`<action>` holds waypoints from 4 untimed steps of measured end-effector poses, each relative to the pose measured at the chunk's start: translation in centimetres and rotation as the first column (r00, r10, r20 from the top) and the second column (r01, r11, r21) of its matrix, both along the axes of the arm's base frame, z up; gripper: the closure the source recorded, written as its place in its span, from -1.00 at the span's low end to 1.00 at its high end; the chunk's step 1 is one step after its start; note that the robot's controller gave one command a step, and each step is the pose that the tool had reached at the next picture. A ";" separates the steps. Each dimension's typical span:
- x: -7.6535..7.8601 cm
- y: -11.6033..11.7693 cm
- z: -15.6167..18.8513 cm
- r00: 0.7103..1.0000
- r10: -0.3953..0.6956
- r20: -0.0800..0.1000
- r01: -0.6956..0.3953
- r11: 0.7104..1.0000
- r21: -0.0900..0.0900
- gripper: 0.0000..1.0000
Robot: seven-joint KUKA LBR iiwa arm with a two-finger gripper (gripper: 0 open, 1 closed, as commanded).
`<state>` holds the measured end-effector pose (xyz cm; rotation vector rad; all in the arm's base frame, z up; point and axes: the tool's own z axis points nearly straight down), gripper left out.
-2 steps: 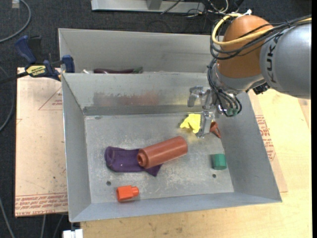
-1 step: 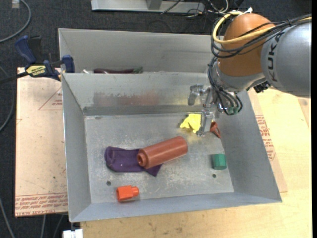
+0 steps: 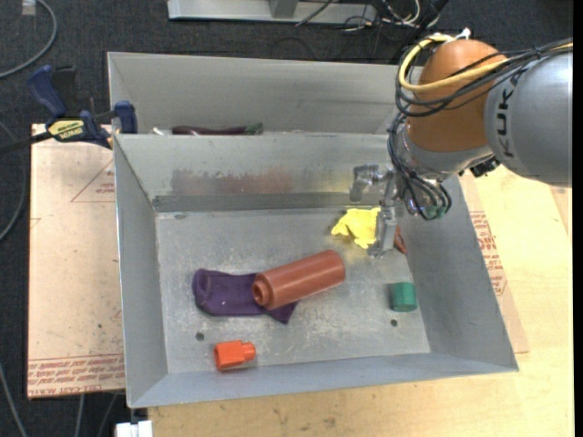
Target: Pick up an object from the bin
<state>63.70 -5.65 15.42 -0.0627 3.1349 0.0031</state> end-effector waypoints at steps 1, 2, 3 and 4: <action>-0.1 -2.0 -2.1 0.998 -0.059 -0.006 0.059 0.998 -0.001 -1.00; 0.0 -2.2 -2.5 0.995 -0.095 -0.001 0.095 0.995 -0.001 -1.00; -2.4 -4.9 -8.4 0.974 0.227 -0.002 -0.227 0.974 -0.001 1.00; -2.4 -4.9 -8.4 0.974 0.227 -0.002 -0.227 0.974 -0.001 1.00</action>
Offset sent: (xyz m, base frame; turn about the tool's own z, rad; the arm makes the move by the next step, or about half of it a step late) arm 0.0014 -0.0163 -0.0758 0.1661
